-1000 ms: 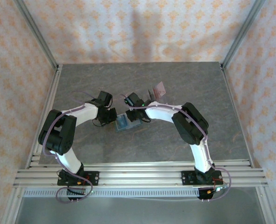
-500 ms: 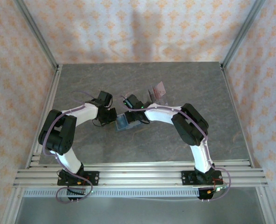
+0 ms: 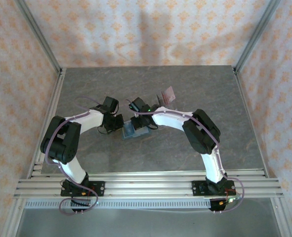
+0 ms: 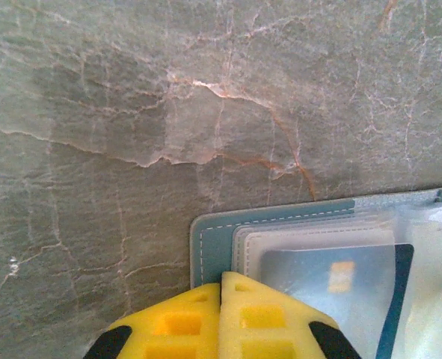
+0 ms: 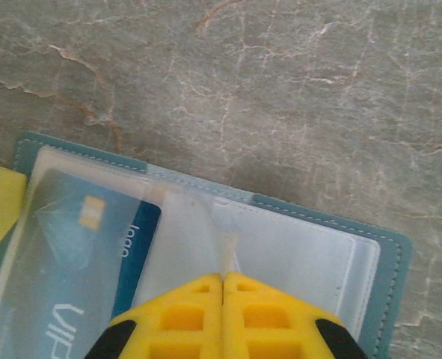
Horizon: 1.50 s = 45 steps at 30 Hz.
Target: Put the credit cards into the card holder
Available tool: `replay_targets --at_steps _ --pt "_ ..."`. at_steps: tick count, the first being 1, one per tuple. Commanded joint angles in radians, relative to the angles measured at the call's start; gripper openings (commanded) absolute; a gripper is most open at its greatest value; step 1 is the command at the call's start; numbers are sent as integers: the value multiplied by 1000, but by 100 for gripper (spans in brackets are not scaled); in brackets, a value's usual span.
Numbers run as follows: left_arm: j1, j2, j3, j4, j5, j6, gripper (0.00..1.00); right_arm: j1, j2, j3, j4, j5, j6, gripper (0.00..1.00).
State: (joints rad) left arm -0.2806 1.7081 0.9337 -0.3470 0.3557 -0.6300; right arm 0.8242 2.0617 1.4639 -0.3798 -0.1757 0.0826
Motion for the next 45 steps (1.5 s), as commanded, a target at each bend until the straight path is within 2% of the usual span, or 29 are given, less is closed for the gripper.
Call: replay_targets --at_steps 1,7,12,22,34,39,45 --pt "0 21 -28 3 2 -5 0 9 -37 31 -25 -62 35 0" --pt "-2 20 -30 4 2 -9 0 9 -49 32 -8 -134 78 0" --pt "-3 16 -38 8 3 -10 0 3 -63 34 -6 -118 90 0" --pt "-6 14 -35 13 11 -16 0 -5 -69 46 20 -193 130 0" --pt "-9 18 -32 11 9 -14 0 -54 -64 -28 136 -383 258 21" --pt "-8 16 -30 10 9 -14 0 -65 -53 -60 138 -400 275 23" --pt "-9 21 -30 8 9 -11 0 -66 -112 -93 110 -341 237 26"
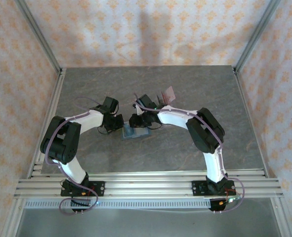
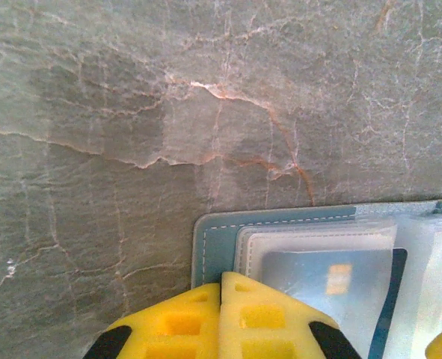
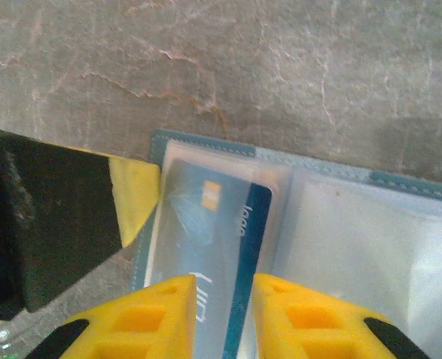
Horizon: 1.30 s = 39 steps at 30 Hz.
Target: Put the credit cards into the card holder
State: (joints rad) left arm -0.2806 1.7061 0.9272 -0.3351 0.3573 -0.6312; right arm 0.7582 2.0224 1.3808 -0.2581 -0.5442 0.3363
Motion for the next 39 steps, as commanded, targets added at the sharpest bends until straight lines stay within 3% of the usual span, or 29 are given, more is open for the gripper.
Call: replay_targets --at_steps 1,21,39 --pt "-9 21 -24 -4 7 -11 0 0 -83 -12 -22 36 -26 28" --pt "-9 14 -27 -8 5 -10 0 -37 -150 -121 -107 133 -26 43" --pt "-9 4 -28 -15 1 -13 0 -37 -94 -102 -125 76 -13 42"
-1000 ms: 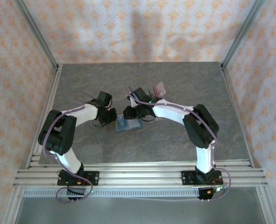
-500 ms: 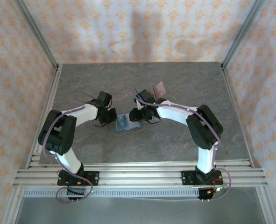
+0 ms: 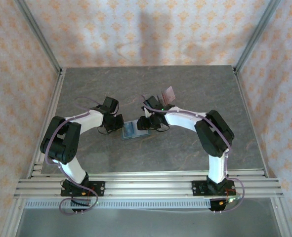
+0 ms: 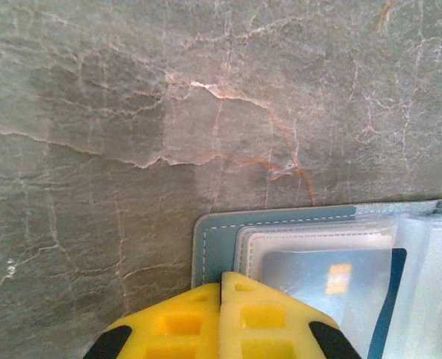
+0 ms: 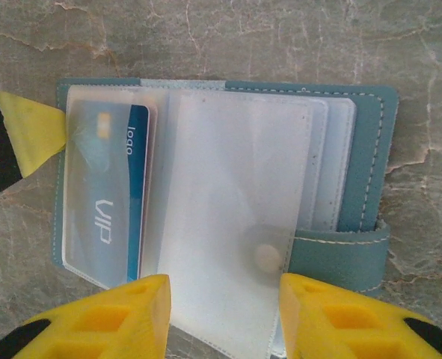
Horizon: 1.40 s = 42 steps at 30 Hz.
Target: Put the credit cards into the card holder
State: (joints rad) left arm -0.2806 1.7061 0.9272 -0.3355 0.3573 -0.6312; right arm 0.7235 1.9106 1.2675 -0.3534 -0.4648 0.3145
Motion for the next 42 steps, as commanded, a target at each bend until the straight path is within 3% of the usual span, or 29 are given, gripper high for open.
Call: replay_targets --at_steps 1,11,42 --pt "-9 4 -28 -14 1 -13 0 -2 22 13 -35 -4 9 42" --pt "-12 7 -24 -16 3 -15 0 -2 28 15 -51 25 6 41" --pt "-22 18 -16 -14 3 -19 0 8 11 28 119 -141 79 36"
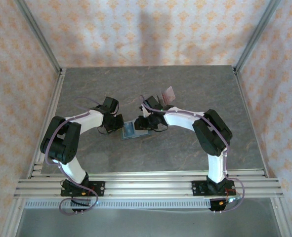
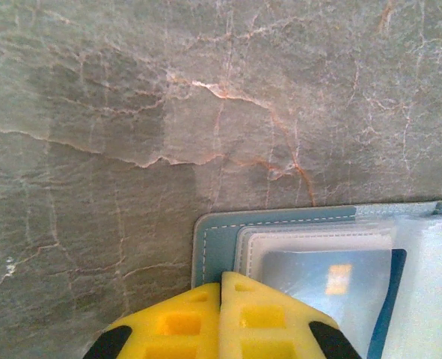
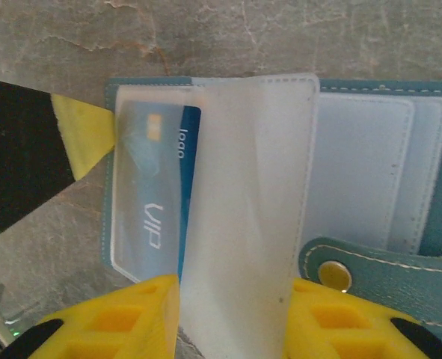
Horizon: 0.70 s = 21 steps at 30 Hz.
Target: Put the credit cards into the card holder
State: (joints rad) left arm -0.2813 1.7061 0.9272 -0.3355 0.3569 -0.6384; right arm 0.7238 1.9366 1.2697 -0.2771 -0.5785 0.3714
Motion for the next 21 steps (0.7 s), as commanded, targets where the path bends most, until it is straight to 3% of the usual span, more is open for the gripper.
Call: replay_targets --at_steps 1,21 --pt "-21 17 -15 -16 4 -12 0 10 -13 27 46 -29 22 37" --pt "-17 26 22 -30 51 -67 0 78 109 86 207 -105 120 39"
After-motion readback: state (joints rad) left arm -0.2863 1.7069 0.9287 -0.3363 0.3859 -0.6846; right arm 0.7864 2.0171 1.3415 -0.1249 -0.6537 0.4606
